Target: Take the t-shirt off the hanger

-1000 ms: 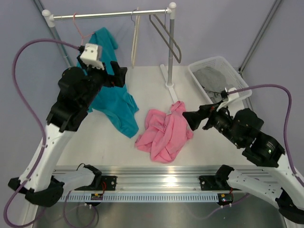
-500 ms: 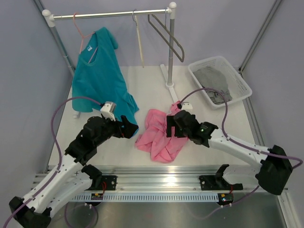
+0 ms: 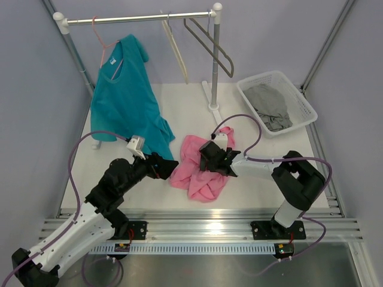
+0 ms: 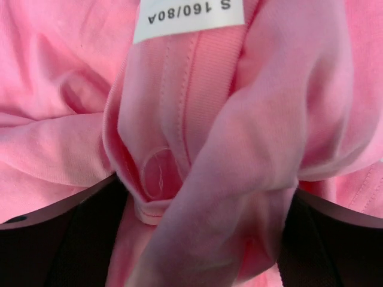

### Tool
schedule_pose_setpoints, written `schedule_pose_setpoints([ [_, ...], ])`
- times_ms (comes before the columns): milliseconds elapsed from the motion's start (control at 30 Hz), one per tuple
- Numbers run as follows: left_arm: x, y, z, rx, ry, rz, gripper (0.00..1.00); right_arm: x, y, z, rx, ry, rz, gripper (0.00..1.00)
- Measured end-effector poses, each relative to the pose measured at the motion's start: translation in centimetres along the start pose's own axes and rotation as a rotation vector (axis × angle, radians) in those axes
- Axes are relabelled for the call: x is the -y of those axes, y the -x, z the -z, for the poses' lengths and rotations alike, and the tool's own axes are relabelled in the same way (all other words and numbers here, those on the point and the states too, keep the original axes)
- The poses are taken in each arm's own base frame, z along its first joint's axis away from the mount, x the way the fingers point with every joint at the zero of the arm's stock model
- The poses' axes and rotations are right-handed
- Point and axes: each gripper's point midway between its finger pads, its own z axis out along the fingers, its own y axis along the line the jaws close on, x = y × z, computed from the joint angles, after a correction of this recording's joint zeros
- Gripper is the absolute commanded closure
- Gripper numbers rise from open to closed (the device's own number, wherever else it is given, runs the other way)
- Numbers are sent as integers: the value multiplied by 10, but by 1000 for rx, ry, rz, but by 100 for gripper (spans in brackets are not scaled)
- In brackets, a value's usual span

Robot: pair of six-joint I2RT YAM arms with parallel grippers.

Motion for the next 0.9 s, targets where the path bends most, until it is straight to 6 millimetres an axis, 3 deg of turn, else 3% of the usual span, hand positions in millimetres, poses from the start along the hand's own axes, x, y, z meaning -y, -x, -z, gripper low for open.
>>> schedule_pose_setpoints([
  [67, -3, -1, 0, 6, 13, 6, 1, -2, 3, -4, 18, 3, -6, 44],
  [100, -4, 1, -1, 13, 17, 9, 1, -3, 5, -5, 28, 2, -10, 65],
  [200, -4, 2, -1, 27, 19, 20, 1, -7, 8, -8, 42, 14, -30, 100],
  [367, -11, 7, -1, 73, 50, 46, 1, 2, 17, 2, 44, -1, -48, 100],
  [433, -13, 9, 0, 87, 61, 61, 1, 15, 35, 18, 66, -6, -76, 100],
  [533, -11, 11, -2, 99, 59, 81, 1, 52, 95, 55, 185, -13, -184, 100],
  [633, -12, 7, -8, 81, 62, 86, 1, 92, 174, 118, 403, -39, -276, 100],
  [700, -17, -3, -15, 41, 78, 93, 1, 98, 218, 165, 533, -31, -284, 100],
  [733, -19, -9, -18, 16, 86, 96, 1, 101, 229, 179, 569, -38, -272, 100],
  [767, -21, -16, -21, -10, 93, 98, 1, 100, 260, 212, 653, -26, -280, 100],
  [867, -23, -32, -25, -65, 99, 97, 1, 114, 309, 259, 798, -75, -273, 100],
  [900, -22, -35, -26, -76, 98, 96, 1, 120, 320, 266, 824, -105, -269, 100],
])
